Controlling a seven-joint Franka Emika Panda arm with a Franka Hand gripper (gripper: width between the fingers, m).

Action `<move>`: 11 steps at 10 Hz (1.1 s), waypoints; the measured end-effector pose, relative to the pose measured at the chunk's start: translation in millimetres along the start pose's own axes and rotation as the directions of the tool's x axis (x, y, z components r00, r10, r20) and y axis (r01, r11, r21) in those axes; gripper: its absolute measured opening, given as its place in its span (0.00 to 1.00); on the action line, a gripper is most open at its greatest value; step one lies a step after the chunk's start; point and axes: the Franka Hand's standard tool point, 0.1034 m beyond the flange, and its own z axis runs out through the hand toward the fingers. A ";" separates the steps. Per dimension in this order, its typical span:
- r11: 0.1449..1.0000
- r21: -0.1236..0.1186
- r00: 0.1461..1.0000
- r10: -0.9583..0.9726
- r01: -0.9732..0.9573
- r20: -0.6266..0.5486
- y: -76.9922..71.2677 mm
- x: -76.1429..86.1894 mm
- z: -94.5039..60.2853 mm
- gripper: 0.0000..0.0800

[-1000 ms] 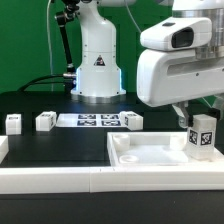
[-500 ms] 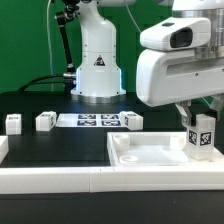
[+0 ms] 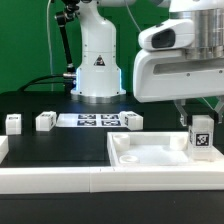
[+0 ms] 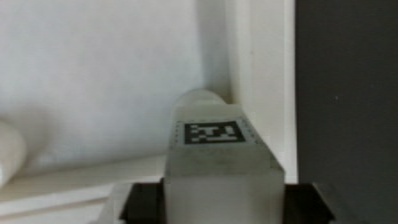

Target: Assemble square table

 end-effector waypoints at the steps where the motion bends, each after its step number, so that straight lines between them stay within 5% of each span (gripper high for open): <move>1: 0.996 0.001 0.996 0.087 -0.087 -0.004 -0.5 0.4 0.1 0.36; 5: 0.873 0.020 0.873 0.487 -0.487 -0.010 -1.3 1.8 0.8 0.36; 11: 0.674 0.023 0.674 0.738 -0.738 0.025 -2.0 3.3 1.1 0.36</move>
Offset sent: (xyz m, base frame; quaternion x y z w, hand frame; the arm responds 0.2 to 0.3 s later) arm -0.0064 -0.0013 -0.0058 0.0021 0.0132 0.2827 0.9591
